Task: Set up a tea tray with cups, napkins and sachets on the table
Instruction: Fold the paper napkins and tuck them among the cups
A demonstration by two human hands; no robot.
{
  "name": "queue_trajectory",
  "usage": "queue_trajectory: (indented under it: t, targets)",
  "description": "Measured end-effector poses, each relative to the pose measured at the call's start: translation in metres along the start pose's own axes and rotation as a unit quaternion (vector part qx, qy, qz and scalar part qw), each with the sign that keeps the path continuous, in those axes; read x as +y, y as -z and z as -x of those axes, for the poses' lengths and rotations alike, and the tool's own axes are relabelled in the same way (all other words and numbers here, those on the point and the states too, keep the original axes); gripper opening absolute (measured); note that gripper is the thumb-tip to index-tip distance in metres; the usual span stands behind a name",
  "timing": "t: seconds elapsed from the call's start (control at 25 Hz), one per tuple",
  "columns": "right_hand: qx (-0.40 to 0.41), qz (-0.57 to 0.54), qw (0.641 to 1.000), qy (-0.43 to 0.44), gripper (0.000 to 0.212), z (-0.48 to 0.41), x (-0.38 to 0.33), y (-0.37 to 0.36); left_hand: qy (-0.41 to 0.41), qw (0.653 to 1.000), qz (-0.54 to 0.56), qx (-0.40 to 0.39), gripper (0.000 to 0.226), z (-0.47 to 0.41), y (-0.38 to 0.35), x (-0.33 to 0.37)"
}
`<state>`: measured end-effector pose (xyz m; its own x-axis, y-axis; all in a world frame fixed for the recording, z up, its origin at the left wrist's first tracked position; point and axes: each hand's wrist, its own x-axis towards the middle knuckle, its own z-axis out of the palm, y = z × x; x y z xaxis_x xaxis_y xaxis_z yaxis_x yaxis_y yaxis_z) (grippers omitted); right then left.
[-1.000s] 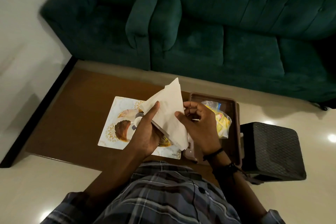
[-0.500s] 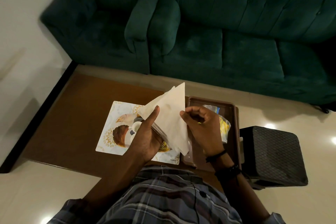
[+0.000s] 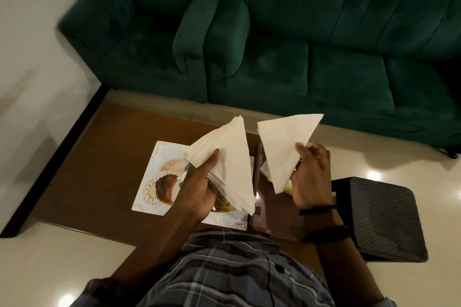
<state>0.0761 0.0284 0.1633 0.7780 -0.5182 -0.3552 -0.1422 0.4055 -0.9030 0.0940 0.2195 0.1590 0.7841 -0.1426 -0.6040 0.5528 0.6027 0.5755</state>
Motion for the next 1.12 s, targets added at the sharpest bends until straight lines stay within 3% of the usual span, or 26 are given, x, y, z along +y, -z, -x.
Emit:
queue_trajectory:
  t: [0.12, 0.28, 0.48, 0.68, 0.8, 0.88, 0.96, 1.04, 1.12]
  targets:
    - [-0.014, 0.015, 0.999, -0.028, 0.013, -0.005, 0.003, 0.002, -0.018, 0.999, -0.026, -0.027, 0.046, 0.003, 0.000, 0.010]
    - [-0.153, 0.022, 0.981, -0.114, 0.026, 0.007, 0.014, -0.020, -0.053, 0.989, -0.103, -0.089, 0.031, 0.007, -0.017, 0.014]
    - [-0.243, -0.008, 0.966, -0.088, 0.036, 0.019, 0.010, -0.029, -0.199, 0.938, -0.284, 0.029, 0.042, 0.001, -0.028, 0.005]
    - [-0.240, -0.026, 0.959, -0.146, 0.033, 0.015, 0.009, -0.030, -0.203, 0.917, -0.336, 0.069, 0.057, -0.006, -0.024, 0.000]
    - [-0.265, -0.043, 0.952, -0.147, 0.045, 0.018, 0.006, -0.029, -0.191, 0.928, -0.313, 0.072, 0.061, -0.006, -0.027, -0.001]
    - [-0.280, -0.006, 0.955, -0.098, 0.039, 0.020, 0.006, -0.028, -0.166, 0.943, -0.282, 0.066, 0.066, -0.006, -0.030, -0.003]
    - [-0.242, 0.031, 0.968, -0.060, 0.030, 0.020, 0.010, -0.027, -0.096, 0.971, -0.211, 0.060, 0.073, -0.007, -0.030, -0.001]
    - [-0.221, 0.036, 0.972, -0.069, 0.026, 0.019, 0.014, -0.027, -0.005, 0.997, -0.080, -0.013, 0.061, -0.008, -0.028, 0.003]
    - [-0.225, 0.048, 0.969, -0.087, 0.025, 0.021, 0.016, -0.030, 0.046, 0.996, -0.016, -0.070, 0.048, -0.008, -0.026, 0.004]
